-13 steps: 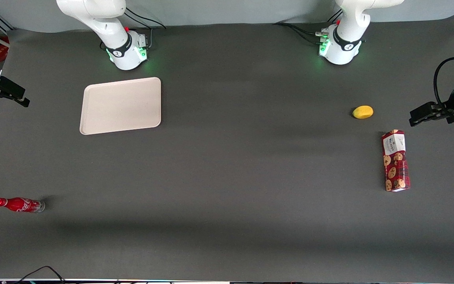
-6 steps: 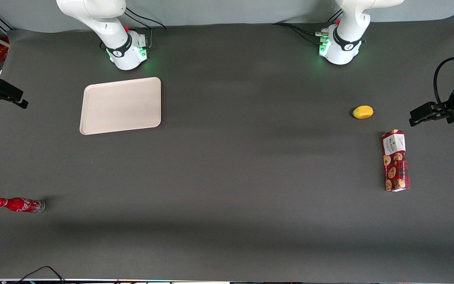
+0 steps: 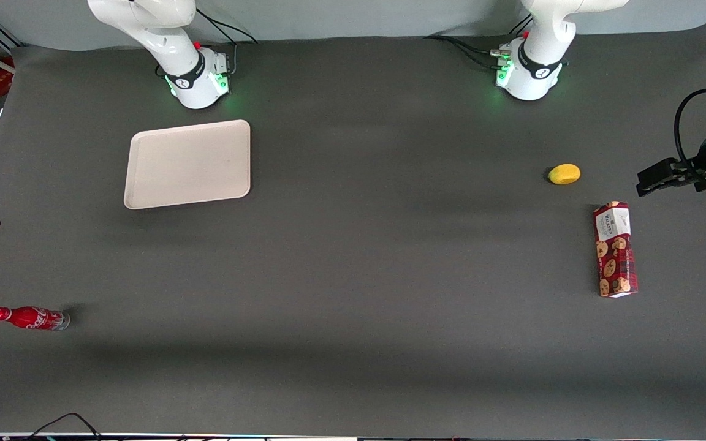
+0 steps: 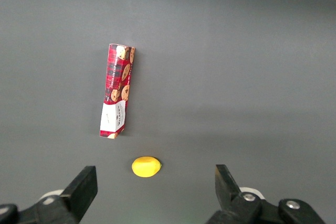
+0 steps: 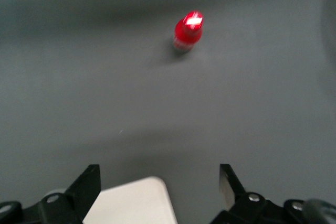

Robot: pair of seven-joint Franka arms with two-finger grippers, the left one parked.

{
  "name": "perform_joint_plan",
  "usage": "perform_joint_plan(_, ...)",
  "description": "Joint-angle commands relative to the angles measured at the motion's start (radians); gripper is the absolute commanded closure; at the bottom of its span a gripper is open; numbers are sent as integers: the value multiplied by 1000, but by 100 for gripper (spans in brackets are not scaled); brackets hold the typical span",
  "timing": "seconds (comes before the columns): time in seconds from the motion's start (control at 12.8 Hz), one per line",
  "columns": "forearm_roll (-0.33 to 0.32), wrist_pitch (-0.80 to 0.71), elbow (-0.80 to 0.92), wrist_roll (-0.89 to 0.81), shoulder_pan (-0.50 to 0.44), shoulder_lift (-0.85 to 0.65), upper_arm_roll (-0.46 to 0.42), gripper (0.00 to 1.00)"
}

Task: Place coke bottle on tray
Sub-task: 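Move the open right gripper down toward the red Coca-Cola bottle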

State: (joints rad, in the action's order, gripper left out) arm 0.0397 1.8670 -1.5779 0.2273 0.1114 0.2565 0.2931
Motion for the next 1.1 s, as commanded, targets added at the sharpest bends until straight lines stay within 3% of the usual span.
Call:
perform_joint_plan(0.0,152,-28,315,214,103,300,15,0)
perform_joint_plan(0.31,160,137,415,176,114,460,15,0)
perform_joint_plan(0.63,232,266,423,81,105,543,-6,0)
perform_joint_plan(0.86,241,279,440,55,111,570,-37,0)
perform_joint_plan(1.02,291,279,434,63,113,575,-37,0)
